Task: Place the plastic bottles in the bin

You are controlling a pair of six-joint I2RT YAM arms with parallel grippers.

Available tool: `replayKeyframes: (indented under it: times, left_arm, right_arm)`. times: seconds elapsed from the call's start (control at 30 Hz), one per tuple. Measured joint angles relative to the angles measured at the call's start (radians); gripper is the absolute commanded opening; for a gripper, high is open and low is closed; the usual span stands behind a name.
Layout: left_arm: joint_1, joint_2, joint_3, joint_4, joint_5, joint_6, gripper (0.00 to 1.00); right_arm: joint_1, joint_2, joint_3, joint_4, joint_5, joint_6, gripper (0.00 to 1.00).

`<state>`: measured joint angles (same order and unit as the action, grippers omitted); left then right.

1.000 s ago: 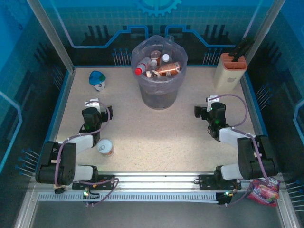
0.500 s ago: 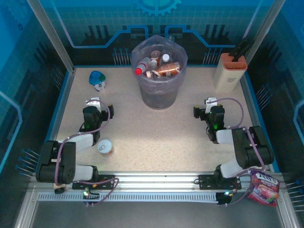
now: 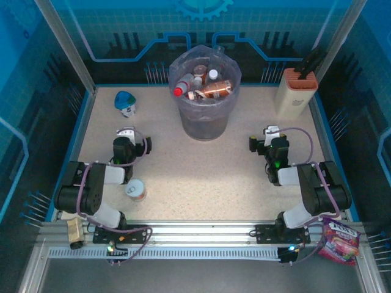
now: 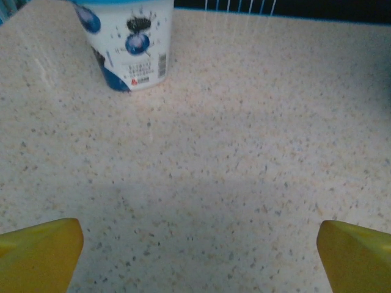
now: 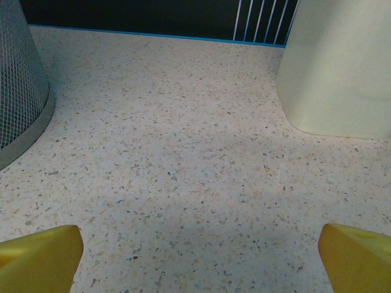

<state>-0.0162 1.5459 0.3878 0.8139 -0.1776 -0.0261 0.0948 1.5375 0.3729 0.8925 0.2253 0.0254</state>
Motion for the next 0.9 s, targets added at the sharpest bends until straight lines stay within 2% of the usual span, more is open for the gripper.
replayKeyframes:
  times: [0.27, 0.9]
  left_arm:
    - [-0.001, 0.0, 0.0, 0.059, -0.001, 0.001, 0.99]
    - [-0.002, 0.0, 0.0, 0.061, -0.001, 0.002, 0.99]
  right_arm:
    - [0.0, 0.0, 0.0, 0.0, 0.001, 0.0, 1.0]
    - [0.0, 0.0, 0.0, -0.001, 0.003, 0.0, 1.0]
